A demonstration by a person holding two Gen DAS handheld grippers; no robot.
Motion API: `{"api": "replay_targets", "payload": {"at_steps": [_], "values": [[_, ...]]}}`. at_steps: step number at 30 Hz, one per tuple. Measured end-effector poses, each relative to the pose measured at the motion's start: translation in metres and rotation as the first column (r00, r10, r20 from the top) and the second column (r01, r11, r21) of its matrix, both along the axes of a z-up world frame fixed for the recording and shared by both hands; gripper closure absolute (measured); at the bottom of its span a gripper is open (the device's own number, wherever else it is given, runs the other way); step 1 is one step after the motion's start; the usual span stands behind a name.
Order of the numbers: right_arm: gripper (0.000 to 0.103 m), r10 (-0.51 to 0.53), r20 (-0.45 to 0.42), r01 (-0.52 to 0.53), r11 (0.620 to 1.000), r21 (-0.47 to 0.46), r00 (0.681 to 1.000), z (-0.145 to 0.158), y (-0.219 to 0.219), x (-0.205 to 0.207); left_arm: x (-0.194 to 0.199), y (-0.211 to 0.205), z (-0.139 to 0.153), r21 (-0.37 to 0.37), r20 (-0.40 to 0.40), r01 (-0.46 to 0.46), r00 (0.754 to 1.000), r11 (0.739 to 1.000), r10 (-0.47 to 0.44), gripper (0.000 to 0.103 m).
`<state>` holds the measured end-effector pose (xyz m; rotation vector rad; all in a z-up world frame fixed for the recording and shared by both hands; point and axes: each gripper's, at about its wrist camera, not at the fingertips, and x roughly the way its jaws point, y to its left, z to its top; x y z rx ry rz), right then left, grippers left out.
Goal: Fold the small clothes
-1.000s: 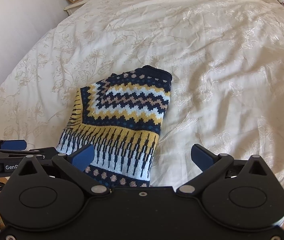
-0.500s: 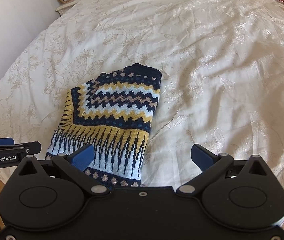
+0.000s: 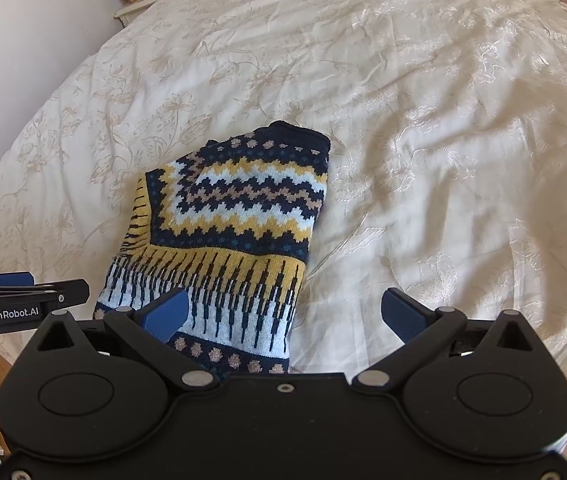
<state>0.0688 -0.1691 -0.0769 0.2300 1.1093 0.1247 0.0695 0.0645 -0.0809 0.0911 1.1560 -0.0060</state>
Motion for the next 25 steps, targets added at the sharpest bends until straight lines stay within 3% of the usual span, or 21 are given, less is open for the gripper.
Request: {"api": "replay_targets", "payload": {"at_steps": [25], "values": [[0.001,-0.006,-0.013,0.006,1.0,0.014,1.0,-0.004,0.0038,0.0025,0.0038,-0.0012,0.0004,-0.006,0.004,0.003,1.0,1.0,-0.003,0.027]]}}
